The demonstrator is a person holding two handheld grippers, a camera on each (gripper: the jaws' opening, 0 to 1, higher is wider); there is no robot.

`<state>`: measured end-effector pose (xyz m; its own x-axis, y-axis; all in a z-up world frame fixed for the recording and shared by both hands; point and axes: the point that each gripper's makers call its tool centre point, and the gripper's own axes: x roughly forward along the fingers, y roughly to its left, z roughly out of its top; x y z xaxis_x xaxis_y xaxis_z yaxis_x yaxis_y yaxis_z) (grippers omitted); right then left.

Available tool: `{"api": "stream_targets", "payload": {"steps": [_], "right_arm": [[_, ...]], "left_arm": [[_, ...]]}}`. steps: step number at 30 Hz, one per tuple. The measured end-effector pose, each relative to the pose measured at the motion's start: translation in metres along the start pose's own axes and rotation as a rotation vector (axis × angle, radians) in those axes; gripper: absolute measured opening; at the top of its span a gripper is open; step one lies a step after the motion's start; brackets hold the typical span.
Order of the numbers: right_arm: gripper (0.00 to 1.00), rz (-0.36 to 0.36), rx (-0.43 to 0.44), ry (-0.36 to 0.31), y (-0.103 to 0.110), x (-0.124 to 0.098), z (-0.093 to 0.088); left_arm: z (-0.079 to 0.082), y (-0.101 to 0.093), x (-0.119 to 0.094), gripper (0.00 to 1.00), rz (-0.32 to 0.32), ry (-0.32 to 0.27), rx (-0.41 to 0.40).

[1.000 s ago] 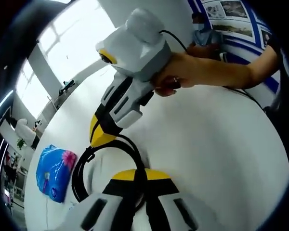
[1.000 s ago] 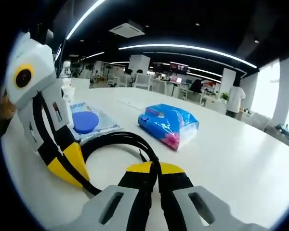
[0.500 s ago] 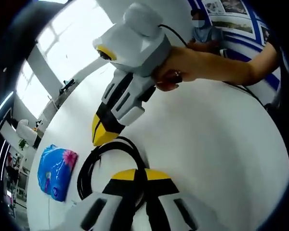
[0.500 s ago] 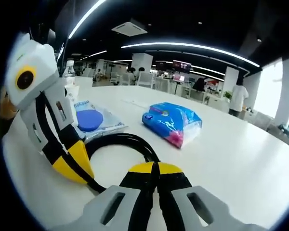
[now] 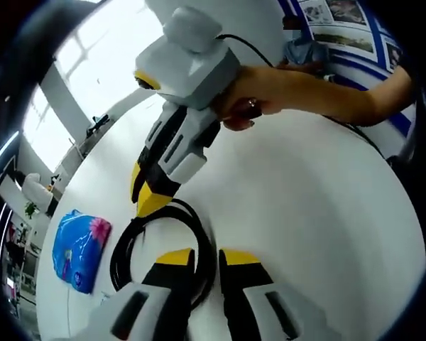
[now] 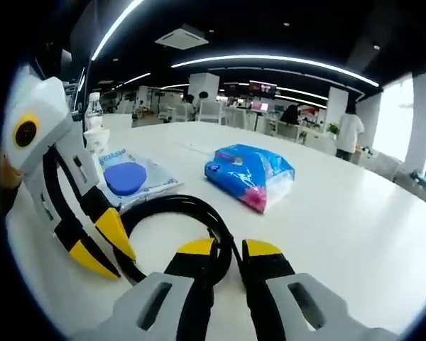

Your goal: Arrange the tabletop items into an orderly group along one side of the table until the central work area is clear of visible clutter.

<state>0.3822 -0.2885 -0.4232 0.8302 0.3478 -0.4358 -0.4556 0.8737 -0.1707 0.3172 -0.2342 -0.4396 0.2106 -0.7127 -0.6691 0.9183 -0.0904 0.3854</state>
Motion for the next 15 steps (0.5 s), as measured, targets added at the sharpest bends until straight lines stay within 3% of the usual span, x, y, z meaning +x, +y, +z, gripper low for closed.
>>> {"api": "stream_targets", "payload": {"steps": [5,15], "right_arm": [[0.18,0.029,-0.031,0.034,0.002,0.008,0.007],[0.21,0.079,-0.041,0.113,0.01,0.018,0.0]], "left_arm": [[-0.004,0.001,-0.003,0.14,-0.007,-0.002,-0.028],[-0.002,-0.005,-0.001,0.19,-0.022,-0.015,-0.096]]}}
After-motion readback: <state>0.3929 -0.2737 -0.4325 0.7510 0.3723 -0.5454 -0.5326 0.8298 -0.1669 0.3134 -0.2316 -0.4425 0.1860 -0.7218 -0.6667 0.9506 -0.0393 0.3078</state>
